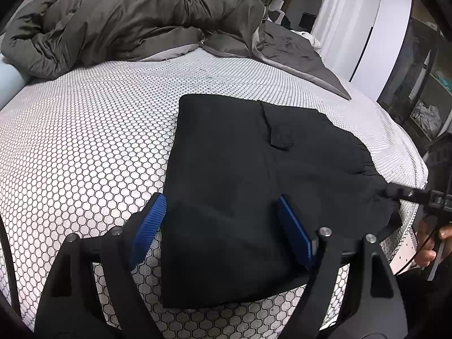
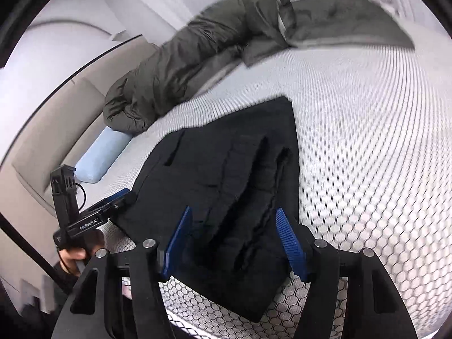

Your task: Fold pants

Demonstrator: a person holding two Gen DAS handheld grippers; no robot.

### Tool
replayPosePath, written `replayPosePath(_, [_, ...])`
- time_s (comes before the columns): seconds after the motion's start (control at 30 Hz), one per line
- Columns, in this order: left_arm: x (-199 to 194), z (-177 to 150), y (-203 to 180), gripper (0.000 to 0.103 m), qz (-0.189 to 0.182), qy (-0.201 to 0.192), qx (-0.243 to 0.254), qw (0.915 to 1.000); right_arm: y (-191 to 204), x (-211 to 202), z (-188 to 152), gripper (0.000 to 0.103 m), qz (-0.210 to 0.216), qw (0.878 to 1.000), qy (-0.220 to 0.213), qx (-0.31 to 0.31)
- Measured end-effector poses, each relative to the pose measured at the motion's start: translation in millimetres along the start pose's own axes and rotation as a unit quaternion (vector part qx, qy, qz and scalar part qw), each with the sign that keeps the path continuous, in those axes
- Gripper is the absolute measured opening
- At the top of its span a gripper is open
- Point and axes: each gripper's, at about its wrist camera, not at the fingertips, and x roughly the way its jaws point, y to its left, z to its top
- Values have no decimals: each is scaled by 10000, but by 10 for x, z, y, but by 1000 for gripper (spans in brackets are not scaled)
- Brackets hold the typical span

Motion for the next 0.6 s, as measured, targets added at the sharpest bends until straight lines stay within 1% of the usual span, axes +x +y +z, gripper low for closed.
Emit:
replayPosePath(0.1, [31, -1, 7, 80, 19, 41, -19, 10000, -14, 182, 63, 63, -3, 9998, 209, 26])
replayPosePath(0.17, [39, 0, 6, 80, 41, 39, -37, 10000, 35, 217, 112, 52, -158, 9997, 165, -58])
replayPosePath(0.2, [33, 1, 8, 80, 27, 26, -54, 10000, 108, 220, 139, 32, -185, 9995, 102, -232])
replayPosePath(0.23, [18, 2, 10, 80, 31, -2, -66, 10000, 167, 186, 145, 18, -155, 9992, 2, -356])
replayPosePath(0.27, [2, 5, -3, 80, 6, -12, -59, 10000, 289, 84, 156, 16, -194, 9978, -247, -582])
replayPosePath(0.3, [-18, 6, -24, 80, -48, -19, -15, 10000, 351, 9, 147, 14, -183, 9964, -389, -736])
replayPosePath(0.33, [-28, 4, -45, 80, -56, -14, 56, 10000, 415, -82, 150, 14, -179, 9947, -536, -854])
replayPosePath(0.37, [-27, -9, -71, 80, -35, 3, 131, 9999, 427, -103, 155, 14, -191, 9945, -554, -871])
replayPosePath(0.4, [-15, -22, -92, 80, -26, 31, 201, 9998, 407, -110, 162, 13, -240, 9945, -493, -888])
replayPosePath(0.43, [-3, -27, -101, 81, -24, 65, 248, 9997, 368, -60, 165, 14, -374, 9945, -403, -896])
replayPosePath(0.47, [23, -37, -118, 82, 29, 118, 311, 9994, 281, 59, 146, 16, -629, 9941, -169, -870])
replayPosePath(0.5, [29, -38, -122, 82, 55, 130, 341, 9993, 213, 172, 118, 24, -805, 9934, 42, -818])
replayPosePath(0.53, [14, -34, -122, 82, 76, 103, 349, 9993, 148, 225, 103, 32, -894, 9936, 72, -682])
replayPosePath(0.57, [-31, -27, -131, 82, 72, 30, 352, 9993, 141, 190, 84, 33, -842, 9947, -72, -579])
replayPosePath(0.6, [-83, -22, -139, 82, 29, -51, 381, 9993, 197, 97, 73, 36, -856, 9940, -270, -631])
